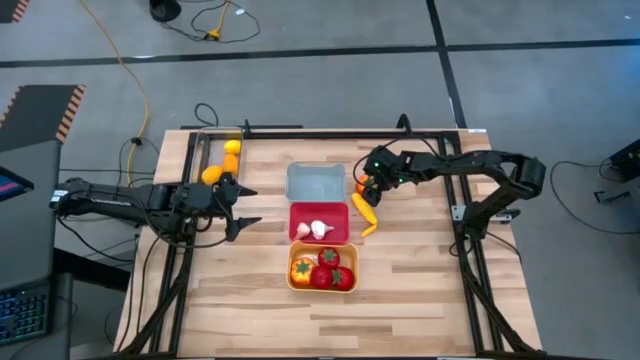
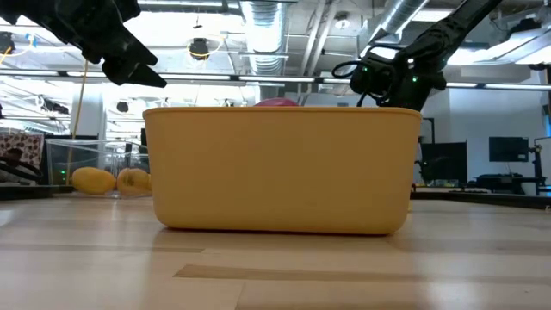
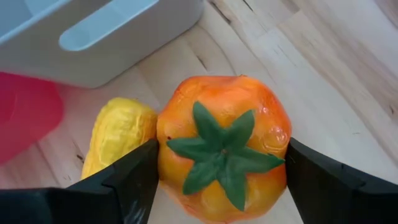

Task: Sort produce into baskets
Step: Put the orange tomato into the yellow bin

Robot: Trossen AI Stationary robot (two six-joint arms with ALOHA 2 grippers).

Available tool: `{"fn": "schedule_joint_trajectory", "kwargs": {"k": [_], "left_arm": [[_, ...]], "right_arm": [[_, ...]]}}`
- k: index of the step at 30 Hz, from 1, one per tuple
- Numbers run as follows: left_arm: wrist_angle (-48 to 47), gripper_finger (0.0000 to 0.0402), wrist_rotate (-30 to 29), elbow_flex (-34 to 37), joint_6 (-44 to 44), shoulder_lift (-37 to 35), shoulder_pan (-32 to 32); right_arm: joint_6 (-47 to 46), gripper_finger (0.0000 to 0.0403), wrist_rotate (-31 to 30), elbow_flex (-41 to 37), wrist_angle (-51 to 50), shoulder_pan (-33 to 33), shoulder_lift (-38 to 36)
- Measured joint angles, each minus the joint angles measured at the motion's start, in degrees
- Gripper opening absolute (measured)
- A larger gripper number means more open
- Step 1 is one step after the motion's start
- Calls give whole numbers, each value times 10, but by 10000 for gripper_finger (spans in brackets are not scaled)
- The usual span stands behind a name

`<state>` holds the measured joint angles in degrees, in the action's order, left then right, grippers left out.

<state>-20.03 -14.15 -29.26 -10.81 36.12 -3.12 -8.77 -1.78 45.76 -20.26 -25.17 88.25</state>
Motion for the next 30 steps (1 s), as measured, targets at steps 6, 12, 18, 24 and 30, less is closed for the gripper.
{"fn": "schedule_joint_trajectory", "kwargs": {"k": [6,12,18,24,30], "left_arm": [[0,365,0,0,0,0,0],[0,365,0,0,0,0,0],[0,365,0,0,0,0,0],[0,365,0,0,0,0,0],[0,365,1,0,0,0,0]], "right_arm": [[-4,327,4,22,-34,0,-5],[-4,327,4,83,-120,3,-45],[-38,327,7,135,-138,53,-92],[-71,327,22,155,-80,153,-113],[-91,332,24,155,-46,261,-101]]}}
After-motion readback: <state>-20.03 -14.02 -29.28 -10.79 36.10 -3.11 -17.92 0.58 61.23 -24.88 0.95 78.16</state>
